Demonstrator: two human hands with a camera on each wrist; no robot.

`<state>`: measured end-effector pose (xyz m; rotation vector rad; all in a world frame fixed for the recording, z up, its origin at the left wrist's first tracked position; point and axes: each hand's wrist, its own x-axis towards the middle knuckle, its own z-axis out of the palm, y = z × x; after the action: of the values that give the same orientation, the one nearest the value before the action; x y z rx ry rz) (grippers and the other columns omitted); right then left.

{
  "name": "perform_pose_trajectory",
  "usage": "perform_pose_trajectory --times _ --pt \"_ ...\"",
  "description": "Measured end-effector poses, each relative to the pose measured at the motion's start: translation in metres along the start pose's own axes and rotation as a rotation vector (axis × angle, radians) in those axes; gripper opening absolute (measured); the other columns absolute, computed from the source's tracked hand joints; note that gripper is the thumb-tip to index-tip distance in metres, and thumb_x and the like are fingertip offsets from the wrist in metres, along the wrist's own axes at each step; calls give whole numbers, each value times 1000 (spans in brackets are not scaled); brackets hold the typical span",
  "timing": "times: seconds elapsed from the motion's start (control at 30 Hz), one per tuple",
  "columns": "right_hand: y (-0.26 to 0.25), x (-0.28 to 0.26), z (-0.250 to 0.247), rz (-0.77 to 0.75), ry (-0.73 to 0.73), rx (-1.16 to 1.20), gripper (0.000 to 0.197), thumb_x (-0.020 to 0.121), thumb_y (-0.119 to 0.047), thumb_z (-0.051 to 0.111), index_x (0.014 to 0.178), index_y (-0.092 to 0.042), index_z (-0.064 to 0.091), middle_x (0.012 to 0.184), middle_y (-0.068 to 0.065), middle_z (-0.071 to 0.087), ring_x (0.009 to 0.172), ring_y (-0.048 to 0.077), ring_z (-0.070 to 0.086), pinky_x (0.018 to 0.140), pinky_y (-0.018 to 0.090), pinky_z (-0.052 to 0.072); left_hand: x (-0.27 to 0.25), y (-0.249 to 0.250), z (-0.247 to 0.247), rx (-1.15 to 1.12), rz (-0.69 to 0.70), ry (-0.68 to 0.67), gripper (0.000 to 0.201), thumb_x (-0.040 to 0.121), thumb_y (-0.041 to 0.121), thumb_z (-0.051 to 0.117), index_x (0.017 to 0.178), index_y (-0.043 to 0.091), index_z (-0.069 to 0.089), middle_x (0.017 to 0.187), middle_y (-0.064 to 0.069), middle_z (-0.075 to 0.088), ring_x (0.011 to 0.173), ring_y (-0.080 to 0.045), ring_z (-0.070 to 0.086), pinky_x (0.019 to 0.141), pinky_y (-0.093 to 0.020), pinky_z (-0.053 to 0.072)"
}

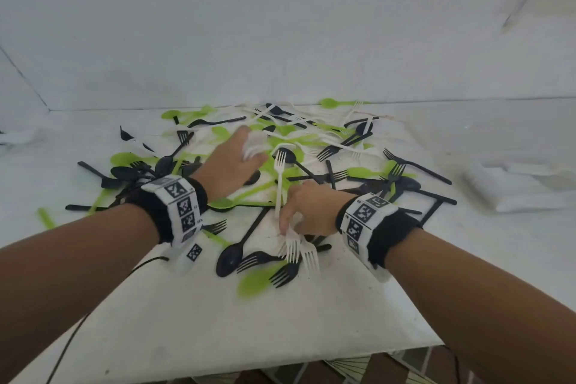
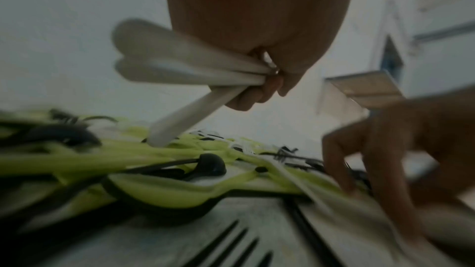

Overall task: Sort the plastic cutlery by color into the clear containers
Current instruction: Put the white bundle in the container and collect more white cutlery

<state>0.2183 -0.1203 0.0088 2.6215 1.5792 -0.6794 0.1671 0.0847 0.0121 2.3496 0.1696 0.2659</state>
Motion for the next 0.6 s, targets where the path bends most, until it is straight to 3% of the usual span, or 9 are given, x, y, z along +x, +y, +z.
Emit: perform_pose_trajectory --times 0.07,0.17,0.3,0.4,0.5,0.6 --pt "6 1 1 -12 107 22 20 94 -28 64 100 -44 74 104 -8 46 107 20 44 93 40 42 -13 7 4 101 130 -71 25 102 34 59 118 19 46 79 3 63 59 -9 56 54 -27 45" --pt "16 3 4 -21 227 0 13 93 -34 67 101 -43 74 111 -7 45 102 16 39 93 38 40 -24 10 0 121 213 -72 16 103 32 57 112 22 48 83 1 66 68 -16 61 62 -35 49" --pt "33 5 3 2 540 55 10 95 -36 65 103 -33 71 111 -4 52 104 20 48 93 40 42 -35 10 -9 180 250 -50 20 99 23 60 115 21 47 80 1 64 66 -14 59 62 -37 48" --pt "43 5 -6 127 720 239 14 102 -35 53 105 -23 60 100 -1 61 94 22 58 84 40 48 -47 12 -7 358 272 -200 27 94 28 63 117 29 49 81 6 64 71 -15 60 63 -37 49" --pt "47 3 -11 229 732 371 13 106 -32 43 110 -21 49 82 -1 63 74 21 60 68 39 49 -54 26 12 586 341 -445 34 94 29 56 127 35 47 89 6 64 83 -18 60 71 -34 47" --pt "51 3 -6 318 578 366 23 104 -30 45 124 -21 49 87 2 63 80 24 62 72 37 50 -58 42 38 654 426 -604 38 96 31 52 133 35 48 90 -2 63 84 -26 62 73 -37 51"
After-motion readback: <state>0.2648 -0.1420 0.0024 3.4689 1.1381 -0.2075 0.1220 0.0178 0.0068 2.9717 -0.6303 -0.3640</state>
